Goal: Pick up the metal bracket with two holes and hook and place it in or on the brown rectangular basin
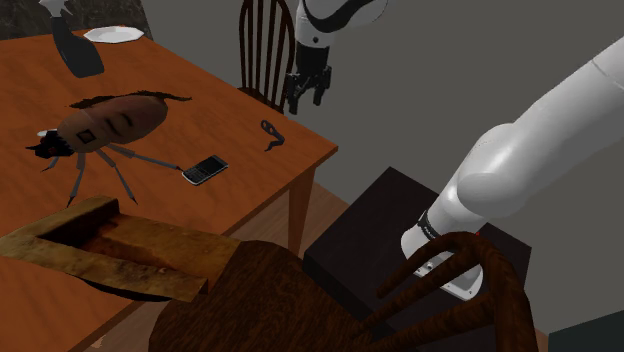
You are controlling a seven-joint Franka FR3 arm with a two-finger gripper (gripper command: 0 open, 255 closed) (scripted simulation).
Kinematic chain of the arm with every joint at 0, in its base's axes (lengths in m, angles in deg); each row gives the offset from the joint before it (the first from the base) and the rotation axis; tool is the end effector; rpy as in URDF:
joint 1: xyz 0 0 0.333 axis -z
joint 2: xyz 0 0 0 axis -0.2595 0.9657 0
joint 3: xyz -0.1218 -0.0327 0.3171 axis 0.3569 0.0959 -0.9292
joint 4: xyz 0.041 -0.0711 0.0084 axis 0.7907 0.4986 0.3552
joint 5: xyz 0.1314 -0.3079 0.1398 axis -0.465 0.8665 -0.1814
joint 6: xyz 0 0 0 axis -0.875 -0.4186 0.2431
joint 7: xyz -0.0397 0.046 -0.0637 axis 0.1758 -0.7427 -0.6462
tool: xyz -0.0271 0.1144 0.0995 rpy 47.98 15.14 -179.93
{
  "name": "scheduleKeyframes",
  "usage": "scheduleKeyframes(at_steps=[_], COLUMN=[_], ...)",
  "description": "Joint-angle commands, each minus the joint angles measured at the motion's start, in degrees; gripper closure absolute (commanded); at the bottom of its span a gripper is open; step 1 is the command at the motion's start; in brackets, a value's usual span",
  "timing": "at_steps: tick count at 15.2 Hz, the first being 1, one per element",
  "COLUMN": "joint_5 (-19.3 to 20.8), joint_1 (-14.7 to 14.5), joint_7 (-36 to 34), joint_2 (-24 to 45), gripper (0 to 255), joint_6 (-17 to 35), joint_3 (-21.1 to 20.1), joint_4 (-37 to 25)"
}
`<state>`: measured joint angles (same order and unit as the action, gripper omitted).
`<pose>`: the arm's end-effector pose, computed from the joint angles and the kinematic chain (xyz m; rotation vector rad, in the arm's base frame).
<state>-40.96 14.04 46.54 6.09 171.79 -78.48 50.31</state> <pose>0.4193 0.0501 0.4249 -3.0801 0.0597 0.0239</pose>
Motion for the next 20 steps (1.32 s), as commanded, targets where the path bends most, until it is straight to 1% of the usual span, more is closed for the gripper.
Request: scheduleKeyframes(at_steps=[1,5,9,16,20], joint_5=[0.66,2.75,5.45,6.01,6.06], joint_1=[-0.09,-0.29,-0.78,-0.94,-0.95], joint_7=[-1.13,-3.71,-6.5,-6.9,-6.93], joint_2=[3.76,12.44,20.89,24.33,24.64], gripper=[0,0,0,0,0], joint_6=[2.95,8.12,11.9,16.89,17.29], joint_3=[-0.72,-1.83,-2.3,-2.2,-2.19], joint_4=[-1.44,-5.95,-11.47,-9.9,-9.8])
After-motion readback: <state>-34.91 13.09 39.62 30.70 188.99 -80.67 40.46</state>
